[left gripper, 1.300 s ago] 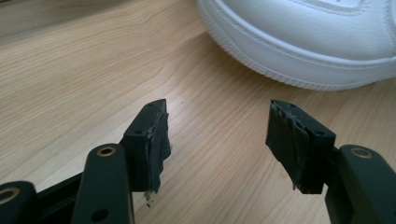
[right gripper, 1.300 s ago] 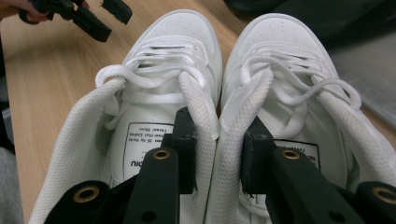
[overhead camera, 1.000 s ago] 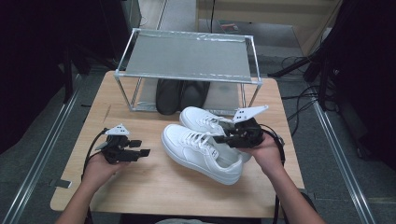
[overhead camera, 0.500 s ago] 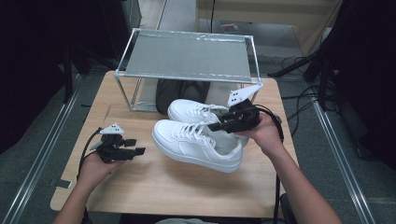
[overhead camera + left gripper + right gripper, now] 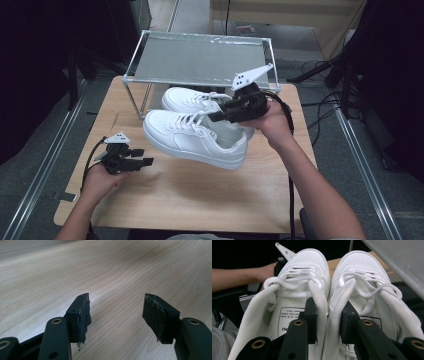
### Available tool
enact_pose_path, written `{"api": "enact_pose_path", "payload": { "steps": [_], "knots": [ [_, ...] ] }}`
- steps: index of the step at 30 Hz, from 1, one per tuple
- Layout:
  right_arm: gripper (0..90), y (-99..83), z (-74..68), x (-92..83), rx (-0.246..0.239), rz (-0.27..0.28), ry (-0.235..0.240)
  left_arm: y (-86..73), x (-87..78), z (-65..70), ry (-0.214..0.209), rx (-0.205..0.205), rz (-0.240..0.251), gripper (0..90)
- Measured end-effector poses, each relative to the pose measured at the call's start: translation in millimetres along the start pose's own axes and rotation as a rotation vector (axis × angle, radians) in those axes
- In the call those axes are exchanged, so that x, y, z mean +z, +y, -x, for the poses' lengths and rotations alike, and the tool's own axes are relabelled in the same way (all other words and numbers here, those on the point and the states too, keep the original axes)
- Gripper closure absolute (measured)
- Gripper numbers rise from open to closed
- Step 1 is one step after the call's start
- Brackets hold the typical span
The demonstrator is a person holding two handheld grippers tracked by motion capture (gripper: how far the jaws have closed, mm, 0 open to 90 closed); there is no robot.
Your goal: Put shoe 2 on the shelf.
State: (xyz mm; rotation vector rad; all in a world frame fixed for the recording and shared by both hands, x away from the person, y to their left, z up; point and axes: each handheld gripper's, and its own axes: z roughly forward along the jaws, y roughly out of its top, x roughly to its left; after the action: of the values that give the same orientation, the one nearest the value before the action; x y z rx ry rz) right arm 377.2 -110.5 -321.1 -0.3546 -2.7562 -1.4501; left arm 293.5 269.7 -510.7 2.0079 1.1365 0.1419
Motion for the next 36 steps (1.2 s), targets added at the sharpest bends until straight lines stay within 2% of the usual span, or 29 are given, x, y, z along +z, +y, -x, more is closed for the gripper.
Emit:
{"api": "enact_pose_path", "payload": {
  "steps": [4, 7, 15, 20, 25, 28, 31, 35, 36],
  "knots": [
    [73.3, 22.0, 0.7, -1.9, -0.005, 0.002, -0.010, 0.1, 1.2, 0.9, -0.001, 0.001, 0.000, 39.0],
    [73.3, 37.8, 4.1, -5.3, 0.010, 0.006, -0.017, 0.1, 1.9, 1.2, -0.005, 0.009, -0.008, 39.0],
    [73.3, 75.4, 17.0, -10.5, 0.032, 0.013, -0.100, 0.5, 3.7, 3.0, -0.012, 0.019, -0.020, 39.0],
    [73.3, 92.6, 32.4, -5.0, 0.095, 0.025, -0.162, 0.6, 4.8, 3.2, -0.020, 0.017, -0.021, 39.0],
    [73.2, 107.0, 50.4, 7.7, 0.164, 0.028, -0.228, 0.7, 4.7, 4.5, -0.026, 0.021, -0.012, 39.0],
    [73.2, 116.7, 58.9, 15.4, 0.198, 0.023, -0.289, 1.0, 4.9, 4.0, -0.028, 0.025, -0.019, 39.0],
    [73.2, 127.0, 69.4, 23.7, 0.263, 0.021, -0.352, 1.1, 4.4, 4.5, -0.030, 0.027, -0.013, 39.0],
    [73.1, 138.1, 83.4, 34.6, 0.294, 0.020, -0.429, 2.2, 4.7, 4.5, -0.041, 0.034, -0.023, 39.0],
    [73.1, 140.9, 87.2, 37.2, 0.319, 0.020, -0.450, 2.4, 5.5, 4.8, -0.041, 0.034, -0.021, 39.1]
  ]
}}
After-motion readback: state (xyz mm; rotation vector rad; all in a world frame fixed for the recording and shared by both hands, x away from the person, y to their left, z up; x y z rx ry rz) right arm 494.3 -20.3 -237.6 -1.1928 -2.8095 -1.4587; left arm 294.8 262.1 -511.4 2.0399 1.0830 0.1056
